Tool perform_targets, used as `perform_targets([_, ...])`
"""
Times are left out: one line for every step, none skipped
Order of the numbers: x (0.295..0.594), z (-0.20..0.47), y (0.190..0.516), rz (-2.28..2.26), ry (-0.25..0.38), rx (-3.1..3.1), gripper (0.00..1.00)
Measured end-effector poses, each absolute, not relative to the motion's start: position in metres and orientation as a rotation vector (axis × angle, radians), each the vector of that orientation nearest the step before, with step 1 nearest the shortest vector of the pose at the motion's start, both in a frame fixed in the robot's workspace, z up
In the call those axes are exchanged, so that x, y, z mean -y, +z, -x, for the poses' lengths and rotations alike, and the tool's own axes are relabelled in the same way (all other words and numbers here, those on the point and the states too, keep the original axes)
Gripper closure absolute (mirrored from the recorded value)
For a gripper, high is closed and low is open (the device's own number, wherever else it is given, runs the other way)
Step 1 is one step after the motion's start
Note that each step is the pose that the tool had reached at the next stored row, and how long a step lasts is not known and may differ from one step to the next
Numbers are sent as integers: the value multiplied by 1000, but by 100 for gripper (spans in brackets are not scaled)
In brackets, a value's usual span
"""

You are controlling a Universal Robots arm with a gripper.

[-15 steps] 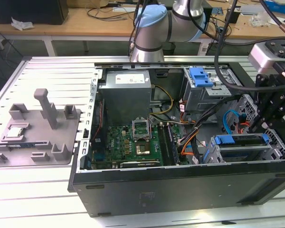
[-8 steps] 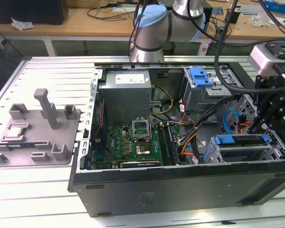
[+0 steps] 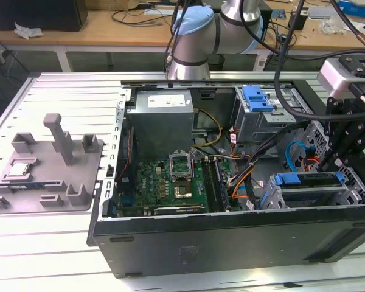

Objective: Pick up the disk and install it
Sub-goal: 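Insert the first disk wire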

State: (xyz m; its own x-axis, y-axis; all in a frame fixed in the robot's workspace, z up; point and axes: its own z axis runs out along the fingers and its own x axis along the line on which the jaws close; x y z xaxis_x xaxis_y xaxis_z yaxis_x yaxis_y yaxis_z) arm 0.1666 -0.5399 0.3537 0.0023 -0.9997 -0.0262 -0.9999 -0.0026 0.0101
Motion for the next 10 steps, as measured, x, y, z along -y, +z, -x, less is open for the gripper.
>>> perform_targets([540, -167, 354, 2216, 40, -2211, 84])
perform_targets([540, -167, 353, 2216, 40, -2210, 84])
perform_targets([540, -167, 353, 2216, 40, -2210, 84])
perform_targets([540, -167, 352, 2216, 40, -2210, 84])
perform_targets([540, -167, 351, 2216, 40, -2210, 84])
perform_targets([540, -167, 351, 2216, 40, -2210, 84])
perform_targets([540, -167, 351, 2216, 40, -2210, 84])
perform_targets([540, -167, 351, 2216, 40, -2210, 84])
perform_targets([540, -167, 350, 2216, 40, -2210, 84])
perform_targets([540, -167, 350, 2216, 41, -2210, 84])
